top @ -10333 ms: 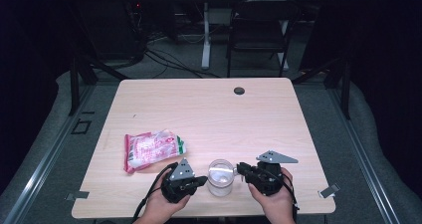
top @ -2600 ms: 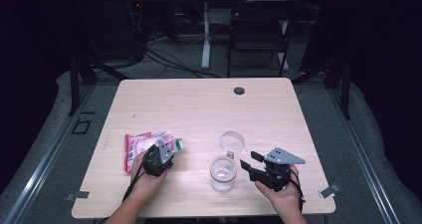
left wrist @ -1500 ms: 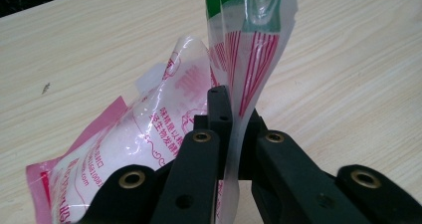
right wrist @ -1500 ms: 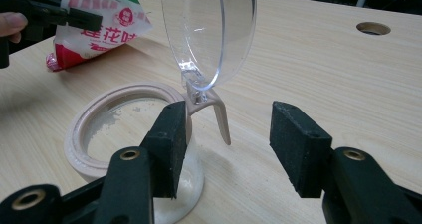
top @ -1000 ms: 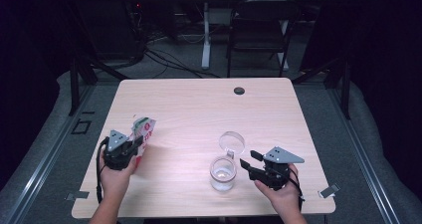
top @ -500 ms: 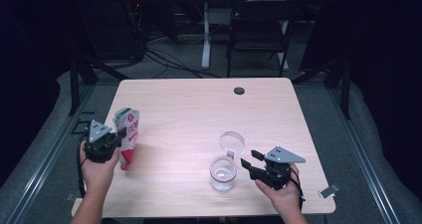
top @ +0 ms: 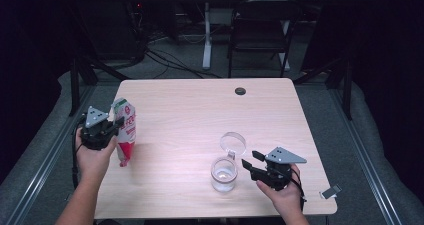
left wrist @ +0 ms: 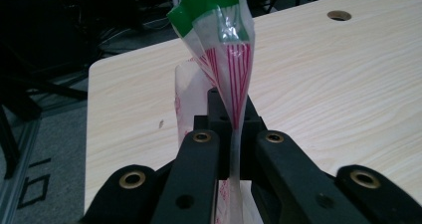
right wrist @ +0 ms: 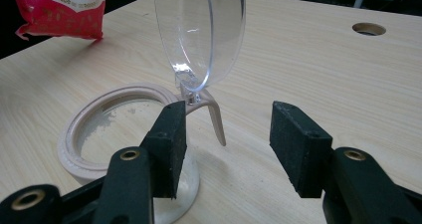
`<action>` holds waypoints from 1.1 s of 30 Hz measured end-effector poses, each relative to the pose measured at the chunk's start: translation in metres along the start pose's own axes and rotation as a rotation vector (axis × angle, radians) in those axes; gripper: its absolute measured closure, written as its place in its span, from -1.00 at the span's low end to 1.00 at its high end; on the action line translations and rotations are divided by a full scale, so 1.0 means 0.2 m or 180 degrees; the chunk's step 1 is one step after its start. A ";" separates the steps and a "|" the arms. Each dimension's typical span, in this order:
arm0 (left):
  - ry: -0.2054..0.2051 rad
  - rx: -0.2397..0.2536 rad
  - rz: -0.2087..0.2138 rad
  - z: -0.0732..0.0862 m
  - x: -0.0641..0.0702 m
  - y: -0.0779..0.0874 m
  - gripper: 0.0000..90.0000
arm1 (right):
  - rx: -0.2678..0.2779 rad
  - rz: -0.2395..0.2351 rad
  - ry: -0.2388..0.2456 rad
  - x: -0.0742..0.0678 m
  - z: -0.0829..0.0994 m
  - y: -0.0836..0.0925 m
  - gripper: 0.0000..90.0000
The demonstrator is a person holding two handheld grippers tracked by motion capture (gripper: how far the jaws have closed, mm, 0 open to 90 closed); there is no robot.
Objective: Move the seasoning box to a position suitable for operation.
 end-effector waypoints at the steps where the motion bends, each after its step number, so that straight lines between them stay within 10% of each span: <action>1: -0.0038 0.0002 0.0023 -0.01 0.02 0.00 1.00 | 0.0001 0.0002 -0.0002 0.00 0.00 0.00 0.08; 19: -0.0430 0.0070 0.0681 -0.11 0.46 0.00 1.00 | 0.0020 0.0029 0.0021 0.01 0.00 0.01 0.08; 33: -0.0689 0.0057 0.1087 0.03 0.73 0.03 1.00 | 0.0066 0.0039 0.0209 0.01 -0.03 0.04 0.29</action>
Point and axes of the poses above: each handheld gripper's, and its own axes: y roughly backward along the jaws, z roughly out of its underside, x roughly to its right, the point moved 9 cm from there along -y, roughly forward along the jaws, and after that the axes turned 2 degrees about -z, right-handed, at the moved point
